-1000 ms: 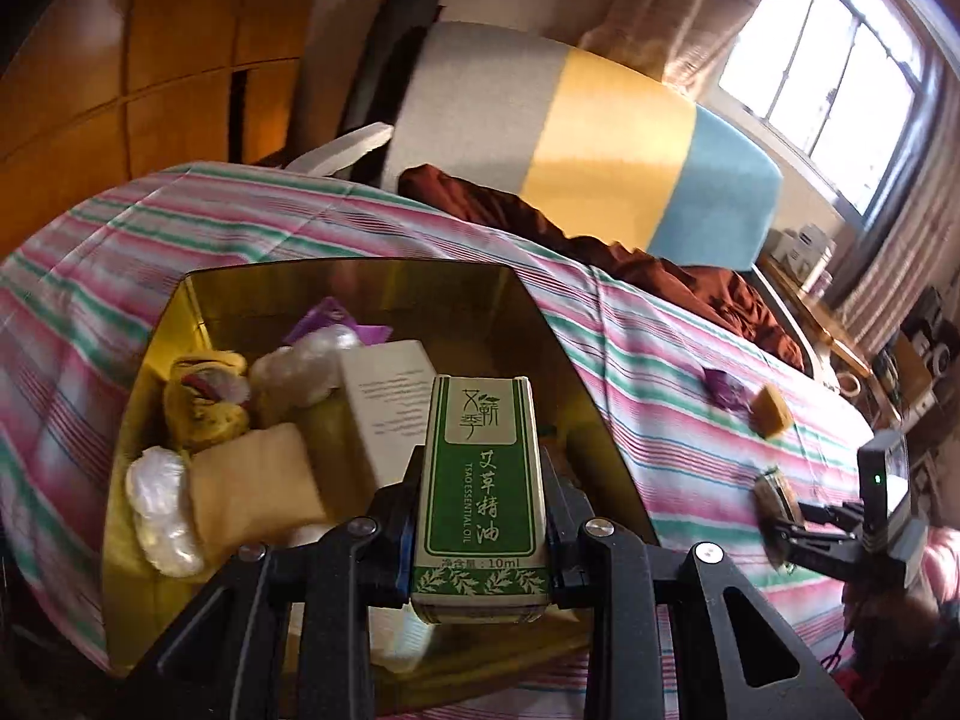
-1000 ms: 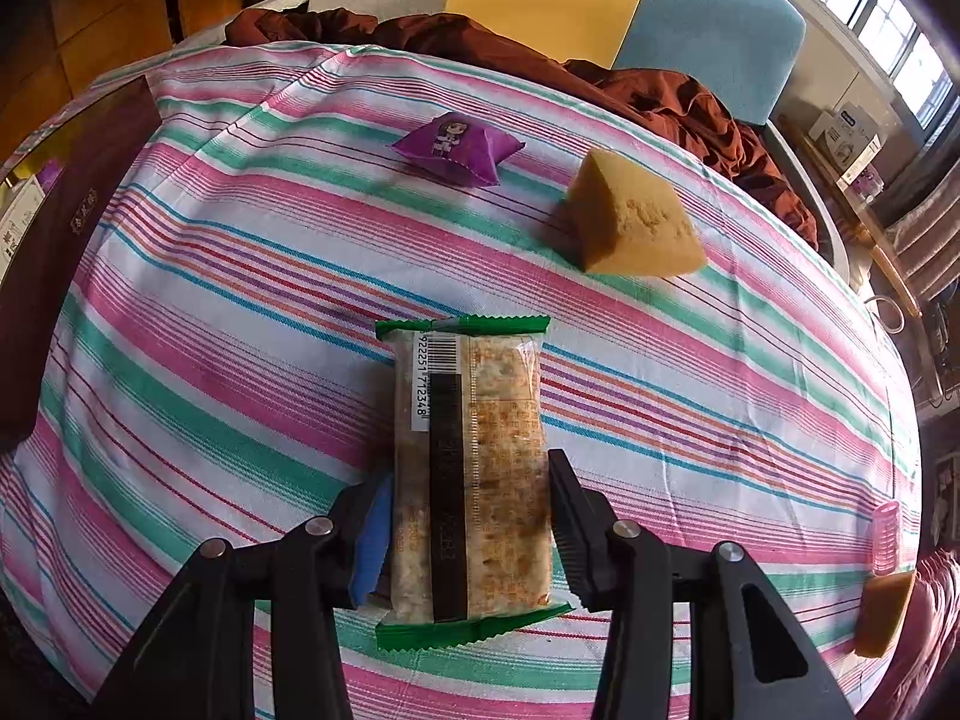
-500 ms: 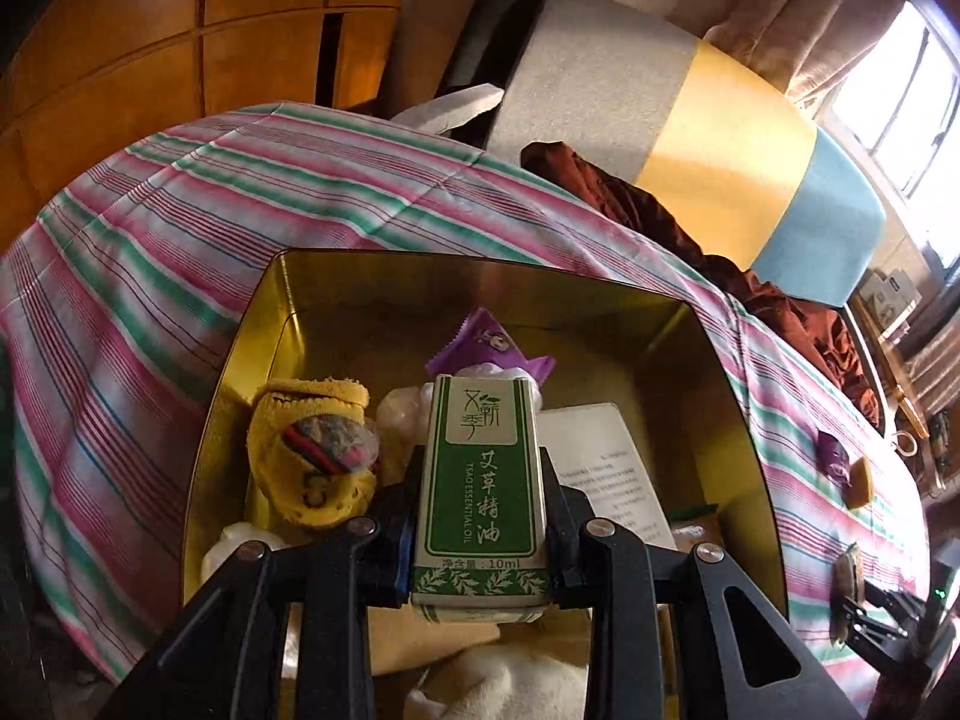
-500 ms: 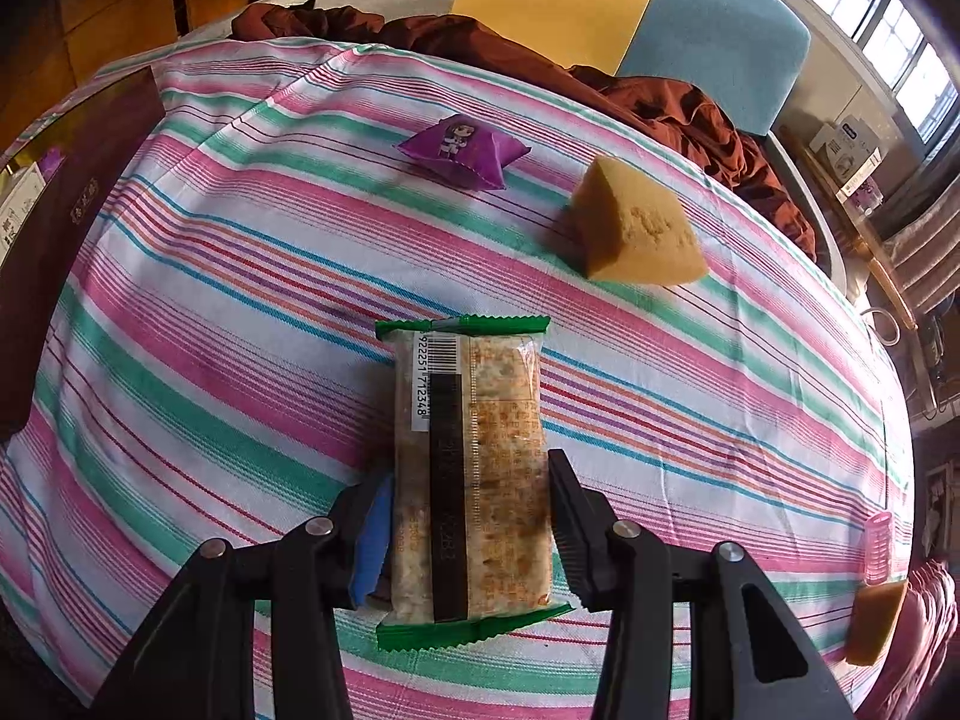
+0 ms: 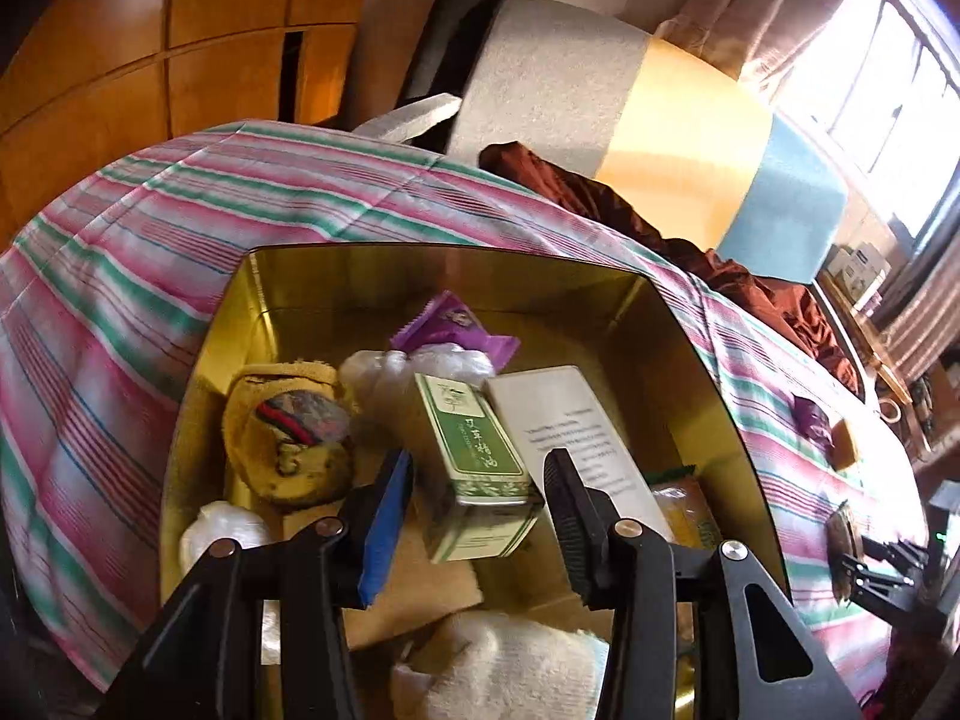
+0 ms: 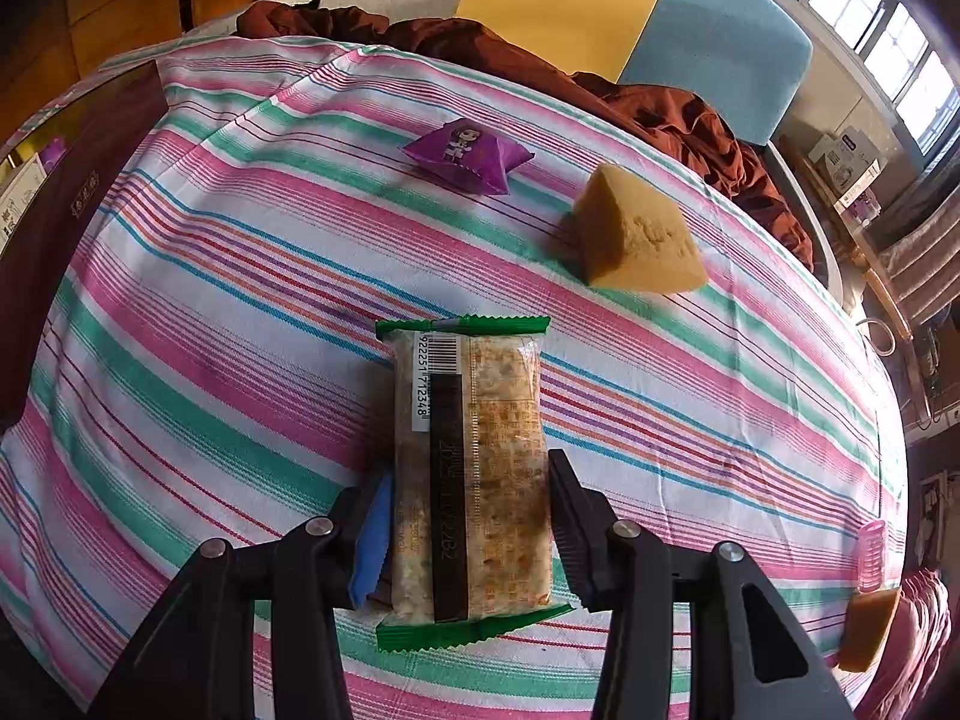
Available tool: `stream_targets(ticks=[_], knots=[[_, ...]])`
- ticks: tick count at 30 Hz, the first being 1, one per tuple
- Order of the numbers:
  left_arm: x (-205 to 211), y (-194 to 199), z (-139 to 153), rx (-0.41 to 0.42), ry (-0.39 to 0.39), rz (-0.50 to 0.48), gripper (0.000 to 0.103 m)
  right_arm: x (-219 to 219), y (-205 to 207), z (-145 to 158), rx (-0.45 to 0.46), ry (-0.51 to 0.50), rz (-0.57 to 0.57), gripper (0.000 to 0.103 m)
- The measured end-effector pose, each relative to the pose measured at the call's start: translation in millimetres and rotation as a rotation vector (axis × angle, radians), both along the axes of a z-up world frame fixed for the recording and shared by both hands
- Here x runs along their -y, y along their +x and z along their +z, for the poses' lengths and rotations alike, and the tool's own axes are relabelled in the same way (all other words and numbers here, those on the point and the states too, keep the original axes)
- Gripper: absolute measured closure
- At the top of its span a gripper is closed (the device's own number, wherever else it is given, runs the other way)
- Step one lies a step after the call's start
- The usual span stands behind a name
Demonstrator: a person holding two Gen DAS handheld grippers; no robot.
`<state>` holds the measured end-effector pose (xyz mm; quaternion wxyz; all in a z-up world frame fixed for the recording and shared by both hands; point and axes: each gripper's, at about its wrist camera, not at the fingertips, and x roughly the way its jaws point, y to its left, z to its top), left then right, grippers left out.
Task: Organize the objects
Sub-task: 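Lower the cracker bar packet into the gold tray and open the right tool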
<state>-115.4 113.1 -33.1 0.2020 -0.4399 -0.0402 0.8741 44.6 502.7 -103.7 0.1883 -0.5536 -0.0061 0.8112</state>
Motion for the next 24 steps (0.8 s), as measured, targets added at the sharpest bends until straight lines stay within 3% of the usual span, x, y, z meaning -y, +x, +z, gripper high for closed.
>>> stream_targets(ticks=[6, 17, 24], knots=[[-16, 11, -3, 0.003, 0.010, -0.031, 0.058, 1, 0, 1, -0.001, 0.004, 0.001, 0.056], [25, 62, 10, -0.110, -0.060, 0.004, 0.053, 9, -4, 1, 0.014, 0.061, 0.009, 0.059], [36, 84, 15, -0.142, -0.089, -0.003, 0.049, 8, 2, 8, 0.007, -0.027, -0.107, 0.059]])
